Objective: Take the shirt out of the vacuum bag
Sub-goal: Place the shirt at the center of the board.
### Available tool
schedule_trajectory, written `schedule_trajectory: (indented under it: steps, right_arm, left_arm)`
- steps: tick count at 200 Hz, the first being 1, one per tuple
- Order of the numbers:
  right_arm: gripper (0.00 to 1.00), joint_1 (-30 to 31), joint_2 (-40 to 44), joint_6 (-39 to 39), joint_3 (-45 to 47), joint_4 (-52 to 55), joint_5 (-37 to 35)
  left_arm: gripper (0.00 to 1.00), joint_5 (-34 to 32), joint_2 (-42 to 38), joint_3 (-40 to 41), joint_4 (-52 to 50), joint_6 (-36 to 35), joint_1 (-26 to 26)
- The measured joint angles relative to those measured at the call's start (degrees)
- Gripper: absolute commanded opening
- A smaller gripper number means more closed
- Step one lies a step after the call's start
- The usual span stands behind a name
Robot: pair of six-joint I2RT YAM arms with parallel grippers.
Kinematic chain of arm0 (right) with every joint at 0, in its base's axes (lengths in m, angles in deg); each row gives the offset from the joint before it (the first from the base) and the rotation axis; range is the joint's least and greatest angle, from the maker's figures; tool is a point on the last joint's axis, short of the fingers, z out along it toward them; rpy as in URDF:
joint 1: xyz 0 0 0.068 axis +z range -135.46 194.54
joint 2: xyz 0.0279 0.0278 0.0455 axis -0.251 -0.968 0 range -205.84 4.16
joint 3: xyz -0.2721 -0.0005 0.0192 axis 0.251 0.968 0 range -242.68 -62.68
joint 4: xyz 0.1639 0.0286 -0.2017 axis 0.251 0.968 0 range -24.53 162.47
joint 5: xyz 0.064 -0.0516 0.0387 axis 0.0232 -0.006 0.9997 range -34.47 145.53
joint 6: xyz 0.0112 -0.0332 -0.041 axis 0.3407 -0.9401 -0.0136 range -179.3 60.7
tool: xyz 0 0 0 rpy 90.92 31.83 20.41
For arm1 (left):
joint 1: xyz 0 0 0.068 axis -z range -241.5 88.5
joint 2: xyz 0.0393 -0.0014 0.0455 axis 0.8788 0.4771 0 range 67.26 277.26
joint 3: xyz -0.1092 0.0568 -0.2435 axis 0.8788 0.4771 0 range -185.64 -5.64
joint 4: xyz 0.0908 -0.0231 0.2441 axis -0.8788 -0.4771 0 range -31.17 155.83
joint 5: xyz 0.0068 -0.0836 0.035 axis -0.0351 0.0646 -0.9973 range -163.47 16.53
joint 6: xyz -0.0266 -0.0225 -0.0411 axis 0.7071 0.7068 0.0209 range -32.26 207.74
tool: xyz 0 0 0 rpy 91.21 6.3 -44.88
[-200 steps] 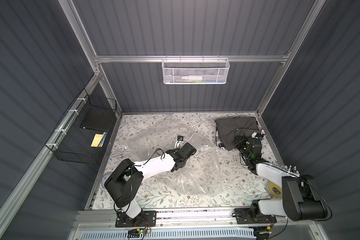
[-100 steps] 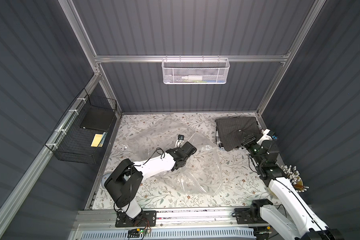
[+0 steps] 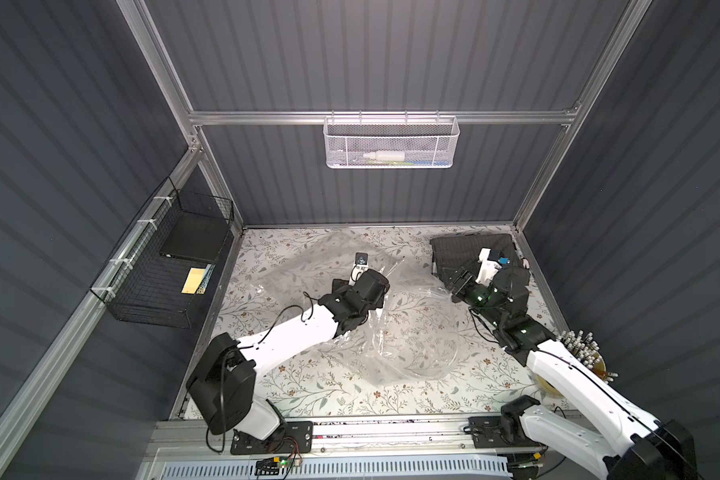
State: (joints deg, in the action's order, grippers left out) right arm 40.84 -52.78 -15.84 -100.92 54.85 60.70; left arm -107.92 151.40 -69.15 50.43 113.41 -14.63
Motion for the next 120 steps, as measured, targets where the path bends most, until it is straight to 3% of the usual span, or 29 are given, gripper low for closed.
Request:
schedule_trajectory:
  steps: [79,120]
  right_arm:
    - [0.63,2.84,-5.99,-2.03,1.29,-3.82,-0.04]
    - [0.67,3.04,-2.69,-8.55,-4.28,2.29,-9.68]
  left_arm:
    - [0.99,3.89,-14.93,-0.76,3.32,-1.16,0.00]
    - [0.99,-3.54,-19.76,-0.22,2.38,-3.02,0.02]
